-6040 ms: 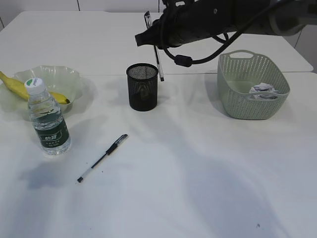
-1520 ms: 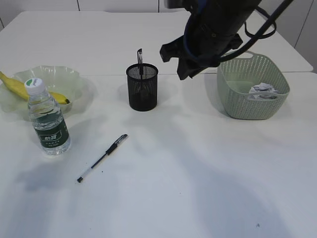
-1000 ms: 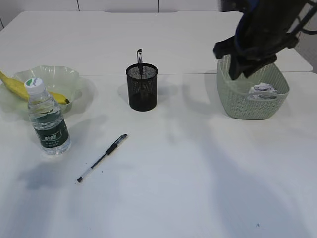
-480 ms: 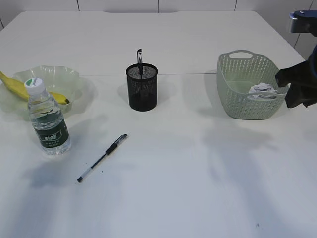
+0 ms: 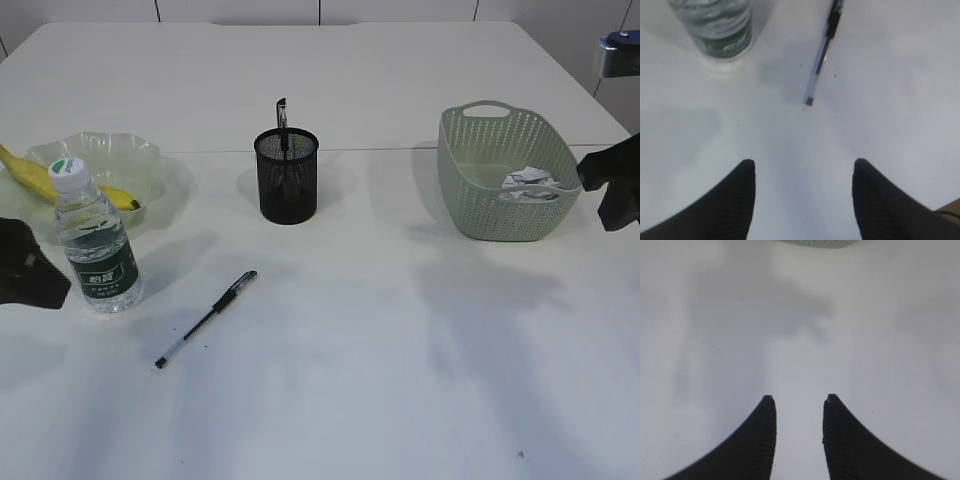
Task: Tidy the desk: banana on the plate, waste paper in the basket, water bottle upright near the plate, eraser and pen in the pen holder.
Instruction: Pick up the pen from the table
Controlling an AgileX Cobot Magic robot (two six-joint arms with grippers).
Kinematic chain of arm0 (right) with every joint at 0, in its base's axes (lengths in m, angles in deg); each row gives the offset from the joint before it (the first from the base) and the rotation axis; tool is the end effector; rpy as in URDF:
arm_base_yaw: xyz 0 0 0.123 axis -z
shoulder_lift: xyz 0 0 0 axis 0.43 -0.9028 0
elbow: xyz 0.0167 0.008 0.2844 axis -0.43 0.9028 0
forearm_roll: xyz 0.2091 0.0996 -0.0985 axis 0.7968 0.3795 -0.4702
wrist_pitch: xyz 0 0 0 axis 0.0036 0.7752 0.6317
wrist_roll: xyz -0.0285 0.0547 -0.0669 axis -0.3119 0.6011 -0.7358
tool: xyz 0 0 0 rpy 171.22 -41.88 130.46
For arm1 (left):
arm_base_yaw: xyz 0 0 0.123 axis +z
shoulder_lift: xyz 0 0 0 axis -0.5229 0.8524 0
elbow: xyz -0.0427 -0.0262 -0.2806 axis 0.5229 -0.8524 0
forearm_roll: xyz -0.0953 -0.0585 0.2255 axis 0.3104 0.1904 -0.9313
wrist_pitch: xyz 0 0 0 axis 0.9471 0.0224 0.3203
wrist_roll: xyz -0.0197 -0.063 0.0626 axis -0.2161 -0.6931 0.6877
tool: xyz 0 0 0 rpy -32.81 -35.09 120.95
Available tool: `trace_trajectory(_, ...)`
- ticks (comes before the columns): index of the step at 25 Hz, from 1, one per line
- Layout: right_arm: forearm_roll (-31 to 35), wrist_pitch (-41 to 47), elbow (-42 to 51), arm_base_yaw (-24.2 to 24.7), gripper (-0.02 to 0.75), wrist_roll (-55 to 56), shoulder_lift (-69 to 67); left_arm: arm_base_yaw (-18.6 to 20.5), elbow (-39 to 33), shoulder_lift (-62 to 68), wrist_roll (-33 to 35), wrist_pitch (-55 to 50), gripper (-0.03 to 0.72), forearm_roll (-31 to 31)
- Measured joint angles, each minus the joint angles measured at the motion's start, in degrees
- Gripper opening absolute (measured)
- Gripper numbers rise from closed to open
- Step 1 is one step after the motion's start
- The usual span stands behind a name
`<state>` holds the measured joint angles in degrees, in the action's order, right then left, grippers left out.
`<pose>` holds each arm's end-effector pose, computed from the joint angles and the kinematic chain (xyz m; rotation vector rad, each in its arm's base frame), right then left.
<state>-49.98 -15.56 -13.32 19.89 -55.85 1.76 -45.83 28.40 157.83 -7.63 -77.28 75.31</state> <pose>0.2916 0.0230 0.2885 -0.0954 2.7585 -0.0547 0.2175 -0.0711 0.2660 0.2470 2.6525 -0.3384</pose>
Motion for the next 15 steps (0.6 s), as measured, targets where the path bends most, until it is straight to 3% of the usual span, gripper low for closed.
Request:
trace_trajectory(5, -0.03, 0.47, 0.00, 0.03, 0.246, 0.00, 0.00, -5.95, 5.93, 2.78, 0.00, 2.56, 0.431, -3.69)
trace_trajectory(15, -1.26, 0.74, 0.00, 0.03, 0.246, 0.00, 0.00, -8.77, 29.81, 23.21, 3.07, -12.36, 0.431, -6.05)
